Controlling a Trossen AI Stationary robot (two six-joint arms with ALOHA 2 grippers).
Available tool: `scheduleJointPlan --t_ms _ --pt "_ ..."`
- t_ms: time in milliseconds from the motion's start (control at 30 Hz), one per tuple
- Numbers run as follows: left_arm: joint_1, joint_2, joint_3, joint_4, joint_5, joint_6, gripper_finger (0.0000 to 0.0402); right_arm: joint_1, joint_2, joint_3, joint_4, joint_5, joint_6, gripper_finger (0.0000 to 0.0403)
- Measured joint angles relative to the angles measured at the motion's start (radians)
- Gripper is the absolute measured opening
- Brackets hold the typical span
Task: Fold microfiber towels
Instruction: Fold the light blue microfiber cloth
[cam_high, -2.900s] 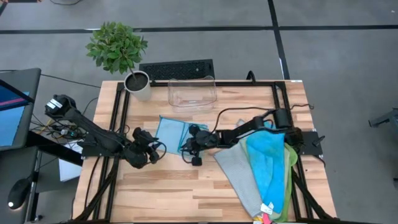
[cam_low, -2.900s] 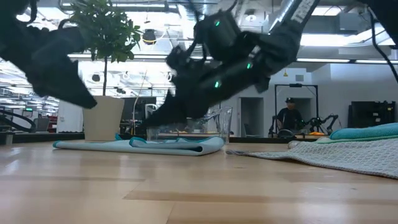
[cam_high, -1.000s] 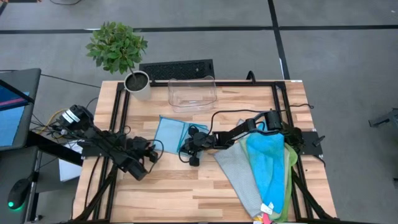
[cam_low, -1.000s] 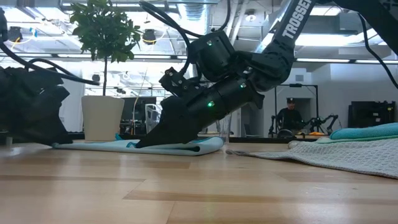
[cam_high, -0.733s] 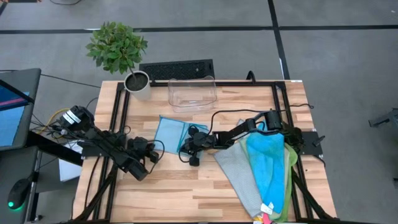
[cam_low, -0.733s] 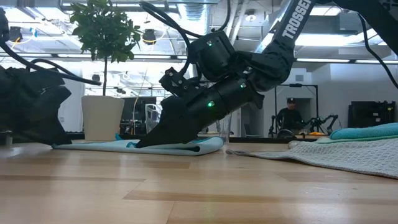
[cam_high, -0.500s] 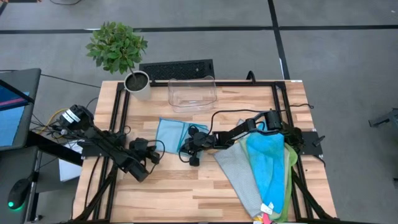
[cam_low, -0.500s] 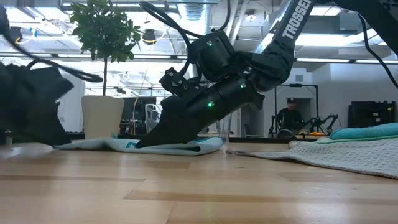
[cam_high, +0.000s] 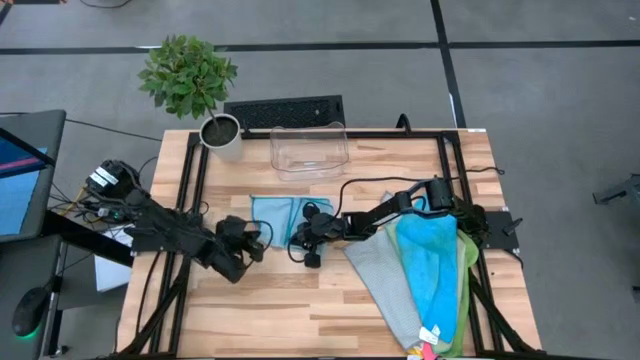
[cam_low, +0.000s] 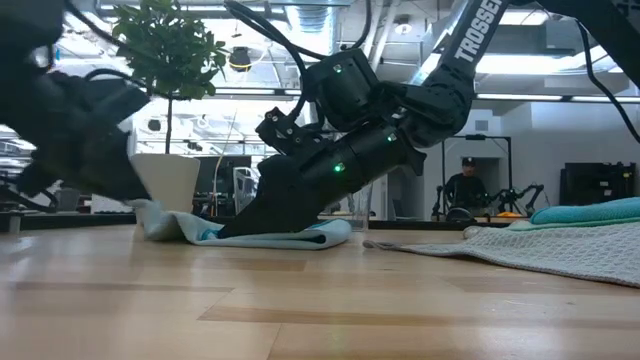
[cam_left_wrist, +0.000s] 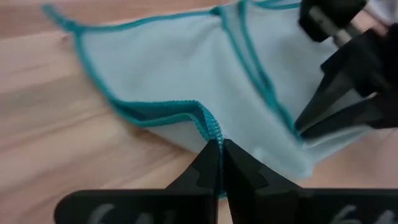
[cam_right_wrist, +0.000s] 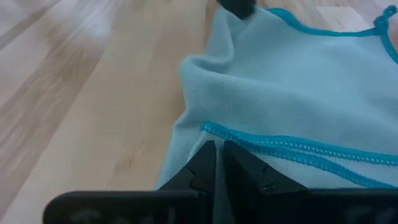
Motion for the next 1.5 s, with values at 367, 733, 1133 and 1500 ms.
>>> scheduleJointPlan --t_ms 367,733,1133,1500 --pt "0.151 0.0 0.0 0.4 0.144 0.428 0.0 0.005 0.0 0.0 0.0 -0.007 0.0 0.0059" --pt "0.196 0.005 0.0 0.566 0.195 0.563 0.0 0.01 0.0 0.0 0.002 -0.008 0.0 0.0059" --pt "0.231 0.161 0.093 0.601 0.266 0.692 0.0 0.028 0.0 0.006 -0.006 -0.071 -0.034 0.0059" --pt "0.244 0.219 0.148 0.586 0.307 0.78 0.0 0.035 -0.052 0.003 -0.092 -0.071 -0.053 0.0092"
